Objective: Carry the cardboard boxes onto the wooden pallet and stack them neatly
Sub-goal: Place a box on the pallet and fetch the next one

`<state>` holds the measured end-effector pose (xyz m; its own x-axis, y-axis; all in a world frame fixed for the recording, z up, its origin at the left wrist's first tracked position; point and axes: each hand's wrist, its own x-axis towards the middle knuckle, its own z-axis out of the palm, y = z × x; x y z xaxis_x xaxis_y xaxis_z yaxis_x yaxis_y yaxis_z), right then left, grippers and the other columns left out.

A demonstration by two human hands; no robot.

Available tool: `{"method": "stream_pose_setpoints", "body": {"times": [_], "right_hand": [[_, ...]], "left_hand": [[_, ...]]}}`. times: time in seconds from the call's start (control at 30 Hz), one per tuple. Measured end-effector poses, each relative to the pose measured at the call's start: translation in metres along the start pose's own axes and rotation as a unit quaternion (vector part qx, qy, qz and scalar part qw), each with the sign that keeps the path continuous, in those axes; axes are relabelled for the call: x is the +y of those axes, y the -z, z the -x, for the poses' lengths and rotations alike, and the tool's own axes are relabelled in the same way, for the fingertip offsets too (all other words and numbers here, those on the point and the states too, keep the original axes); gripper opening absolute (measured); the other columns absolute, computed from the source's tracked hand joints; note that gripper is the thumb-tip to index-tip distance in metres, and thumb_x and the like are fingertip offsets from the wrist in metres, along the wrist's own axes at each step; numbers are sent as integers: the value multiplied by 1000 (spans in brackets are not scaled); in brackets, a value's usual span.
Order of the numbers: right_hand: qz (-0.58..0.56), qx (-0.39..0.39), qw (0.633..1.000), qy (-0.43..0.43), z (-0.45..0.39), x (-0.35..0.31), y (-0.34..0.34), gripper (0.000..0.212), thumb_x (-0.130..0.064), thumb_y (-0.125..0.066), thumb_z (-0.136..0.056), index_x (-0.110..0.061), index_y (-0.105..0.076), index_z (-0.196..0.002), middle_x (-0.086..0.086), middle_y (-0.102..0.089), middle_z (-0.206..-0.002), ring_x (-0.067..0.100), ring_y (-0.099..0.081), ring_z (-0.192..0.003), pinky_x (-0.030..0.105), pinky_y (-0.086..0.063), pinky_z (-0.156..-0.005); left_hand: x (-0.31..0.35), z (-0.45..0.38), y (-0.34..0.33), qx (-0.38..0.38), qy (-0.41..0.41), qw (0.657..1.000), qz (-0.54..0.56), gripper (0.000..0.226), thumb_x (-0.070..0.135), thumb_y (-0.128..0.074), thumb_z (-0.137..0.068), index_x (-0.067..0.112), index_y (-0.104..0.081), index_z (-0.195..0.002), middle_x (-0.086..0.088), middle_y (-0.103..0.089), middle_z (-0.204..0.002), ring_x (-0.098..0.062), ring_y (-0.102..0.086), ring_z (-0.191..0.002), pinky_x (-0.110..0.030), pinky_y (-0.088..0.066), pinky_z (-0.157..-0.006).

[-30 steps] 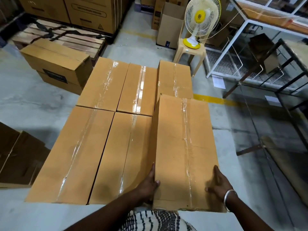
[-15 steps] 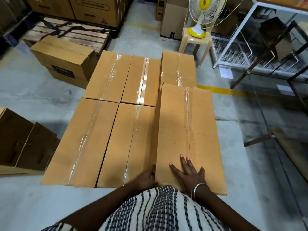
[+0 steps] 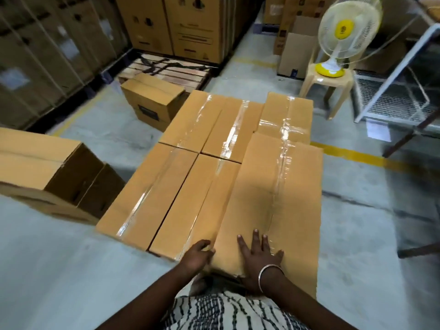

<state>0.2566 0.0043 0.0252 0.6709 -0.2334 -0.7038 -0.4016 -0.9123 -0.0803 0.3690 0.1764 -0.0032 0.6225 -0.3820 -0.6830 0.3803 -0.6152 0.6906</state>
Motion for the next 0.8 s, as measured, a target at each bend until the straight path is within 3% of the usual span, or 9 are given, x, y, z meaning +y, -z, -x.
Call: {"method": "stream_pose_setpoints", "body": {"times": [0.1, 0.23, 0.33, 0.43, 0.6, 0.8], "right_hand": [[26, 30, 999, -1, 1, -9, 3, 119, -68, -63, -71, -30, 15, -152, 21, 17, -160, 51, 5, -145, 67, -18, -109], [41, 50, 998, 25, -1, -40, 16, 111, -75, -51, -69, -23, -2, -153, 18, 5, -161, 49, -4, -145, 60, -20, -113], [80, 59, 989, 106, -3, -83, 25, 88, -66, -47, -79, -32, -12, -153, 9, 4, -164, 40, 0, -149, 60, -17, -113], [90, 79, 979, 167, -4, -136, 33, 72, -57, -45, -86, -33, -22, -150, 2, -8, -163, 31, -7, -150, 56, -16, -115], [106, 80, 969, 210, -27, -249, 38, 61, -50, -46, -90, -31, -32, -146, 0, -26, -158, 23, -23, -146, 46, -26, -115], [53, 43, 976, 208, -62, -400, 37, 67, -53, -48, -81, -28, -43, -143, 0, -44, -147, 20, -44, -133, 31, -39, -108]], "left_hand": [[-24, 22, 27, 48, 17, 998, 23, 53, 28, -68, -83, 14, -55, -133, 2, -49, -129, -18, -48, -122, -24, -36, -92], [-82, 58, 78, 149, 56, 986, 51, 47, 16, -63, -94, 9, -50, -139, -9, -50, -143, -25, -48, -131, -31, -38, -103], [-133, 83, 122, 205, 87, 971, 89, 48, 8, -63, -93, 1, -49, -138, -16, -48, -144, -29, -46, -133, -30, -36, -102], [-178, 106, 167, 258, 113, 951, 128, 44, 5, -66, -90, 0, -54, -132, -19, -54, -138, -31, -50, -129, -34, -37, -103], [-243, 131, 253, 297, 135, 926, 191, 41, 10, -69, -88, 8, -59, -128, -15, -58, -135, -29, -54, -125, -43, -39, -108], [-273, 178, 362, 329, 84, 940, 10, 51, 29, -60, -95, 22, -43, -143, 1, -47, -147, -17, -46, -134, -26, -32, -105]]}}
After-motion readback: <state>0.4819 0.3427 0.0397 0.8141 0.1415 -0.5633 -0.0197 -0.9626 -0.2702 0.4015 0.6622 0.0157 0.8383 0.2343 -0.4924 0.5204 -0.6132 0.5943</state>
